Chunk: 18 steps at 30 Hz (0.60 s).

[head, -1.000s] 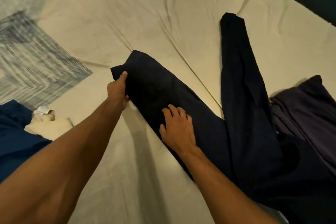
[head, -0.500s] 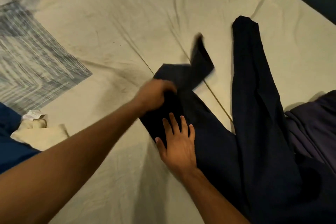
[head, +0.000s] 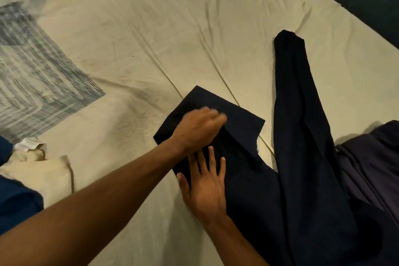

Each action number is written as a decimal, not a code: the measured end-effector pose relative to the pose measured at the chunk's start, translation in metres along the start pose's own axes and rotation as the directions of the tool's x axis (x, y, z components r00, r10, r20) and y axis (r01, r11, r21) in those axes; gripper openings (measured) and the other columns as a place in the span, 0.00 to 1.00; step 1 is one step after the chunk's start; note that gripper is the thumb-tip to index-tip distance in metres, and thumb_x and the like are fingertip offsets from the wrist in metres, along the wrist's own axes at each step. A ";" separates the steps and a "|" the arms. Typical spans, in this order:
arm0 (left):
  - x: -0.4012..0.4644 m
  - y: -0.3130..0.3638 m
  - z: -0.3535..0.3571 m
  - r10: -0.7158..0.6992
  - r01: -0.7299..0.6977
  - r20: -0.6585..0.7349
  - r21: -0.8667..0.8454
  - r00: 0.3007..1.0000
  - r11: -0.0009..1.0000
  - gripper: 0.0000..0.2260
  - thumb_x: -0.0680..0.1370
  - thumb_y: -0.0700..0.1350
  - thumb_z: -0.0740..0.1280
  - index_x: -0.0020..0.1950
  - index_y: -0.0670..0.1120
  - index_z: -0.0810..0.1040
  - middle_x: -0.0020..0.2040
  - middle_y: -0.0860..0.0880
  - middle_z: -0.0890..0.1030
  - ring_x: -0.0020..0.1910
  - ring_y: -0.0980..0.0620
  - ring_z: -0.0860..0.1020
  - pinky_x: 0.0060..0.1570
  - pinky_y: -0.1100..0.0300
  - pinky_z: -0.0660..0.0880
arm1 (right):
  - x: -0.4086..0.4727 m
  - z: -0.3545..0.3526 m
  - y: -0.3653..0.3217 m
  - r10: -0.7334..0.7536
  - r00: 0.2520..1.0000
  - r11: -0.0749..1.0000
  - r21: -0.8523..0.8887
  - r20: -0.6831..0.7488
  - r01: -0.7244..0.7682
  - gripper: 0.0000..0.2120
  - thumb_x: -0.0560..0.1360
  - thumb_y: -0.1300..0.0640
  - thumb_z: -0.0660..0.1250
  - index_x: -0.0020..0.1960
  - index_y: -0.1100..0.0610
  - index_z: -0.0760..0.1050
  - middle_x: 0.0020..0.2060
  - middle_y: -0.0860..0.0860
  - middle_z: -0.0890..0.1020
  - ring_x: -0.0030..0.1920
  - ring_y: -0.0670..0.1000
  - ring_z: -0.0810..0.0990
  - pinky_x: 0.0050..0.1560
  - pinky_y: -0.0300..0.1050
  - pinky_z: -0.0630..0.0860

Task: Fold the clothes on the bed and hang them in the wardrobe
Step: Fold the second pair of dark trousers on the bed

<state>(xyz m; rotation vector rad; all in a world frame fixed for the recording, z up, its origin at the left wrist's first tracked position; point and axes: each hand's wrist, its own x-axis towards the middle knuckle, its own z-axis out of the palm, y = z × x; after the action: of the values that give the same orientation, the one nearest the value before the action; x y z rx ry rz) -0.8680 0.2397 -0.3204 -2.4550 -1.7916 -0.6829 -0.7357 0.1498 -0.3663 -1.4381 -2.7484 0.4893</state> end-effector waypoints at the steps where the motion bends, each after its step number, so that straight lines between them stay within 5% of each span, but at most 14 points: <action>1: 0.007 -0.009 -0.009 -0.165 0.156 -0.085 -0.105 0.983 0.982 0.06 0.79 0.45 0.63 0.53 0.46 0.78 0.44 0.47 0.80 0.42 0.45 0.78 0.39 0.51 0.76 | 0.005 -0.001 0.000 -0.016 0.999 1.000 -0.007 -0.029 0.016 0.30 0.83 0.37 0.43 0.79 0.51 0.58 0.80 0.51 0.58 0.80 0.59 0.49 0.75 0.65 0.44; 4: 0.025 -0.055 -0.041 -0.628 0.560 -0.177 -0.319 0.758 0.765 0.10 0.79 0.50 0.60 0.52 0.49 0.79 0.46 0.46 0.84 0.48 0.43 0.81 0.47 0.49 0.76 | 0.030 -0.009 -0.001 -0.024 0.994 1.000 -0.021 -0.109 0.022 0.29 0.84 0.39 0.43 0.79 0.52 0.60 0.80 0.51 0.58 0.80 0.58 0.52 0.75 0.66 0.47; 7: 0.019 -0.118 -0.054 -0.922 0.796 -0.154 -0.466 0.355 0.385 0.09 0.80 0.47 0.63 0.55 0.45 0.79 0.53 0.42 0.84 0.55 0.40 0.79 0.54 0.51 0.72 | 0.069 -0.022 -0.004 -0.004 0.990 1.000 -0.019 -0.141 0.001 0.29 0.84 0.40 0.43 0.80 0.51 0.57 0.80 0.50 0.55 0.81 0.57 0.49 0.77 0.65 0.43; 10: -0.016 -0.178 -0.042 -0.997 0.815 0.069 -0.575 -0.041 -0.073 0.14 0.75 0.45 0.65 0.59 0.41 0.78 0.58 0.38 0.80 0.57 0.36 0.78 0.58 0.48 0.77 | 0.109 -0.028 -0.012 -0.081 0.996 0.995 -0.060 -0.041 0.079 0.29 0.82 0.40 0.43 0.81 0.50 0.53 0.81 0.50 0.51 0.81 0.56 0.45 0.77 0.64 0.41; 13: -0.039 -0.207 -0.035 -0.958 0.681 0.254 -0.678 -0.135 -0.276 0.18 0.70 0.46 0.69 0.57 0.40 0.79 0.55 0.40 0.81 0.49 0.38 0.81 0.47 0.42 0.83 | 0.136 -0.021 -0.020 -0.167 0.985 0.980 -0.106 0.049 0.171 0.34 0.79 0.38 0.38 0.81 0.50 0.49 0.81 0.50 0.50 0.81 0.57 0.44 0.77 0.66 0.41; 18: -0.039 -0.236 -0.030 -0.964 0.628 0.250 -0.736 -0.094 -0.252 0.16 0.72 0.47 0.75 0.54 0.41 0.78 0.55 0.41 0.81 0.49 0.42 0.82 0.45 0.44 0.83 | 0.158 -0.006 -0.030 -0.163 0.986 0.981 -0.107 0.021 0.164 0.35 0.79 0.34 0.37 0.82 0.49 0.45 0.81 0.50 0.48 0.81 0.58 0.43 0.76 0.67 0.41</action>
<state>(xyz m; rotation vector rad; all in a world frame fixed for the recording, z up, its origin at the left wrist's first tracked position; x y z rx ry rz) -1.1025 0.2760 -0.3618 0.0137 -3.1341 -2.0625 -0.8507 0.2624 -0.3746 -1.2161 -2.9122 0.3498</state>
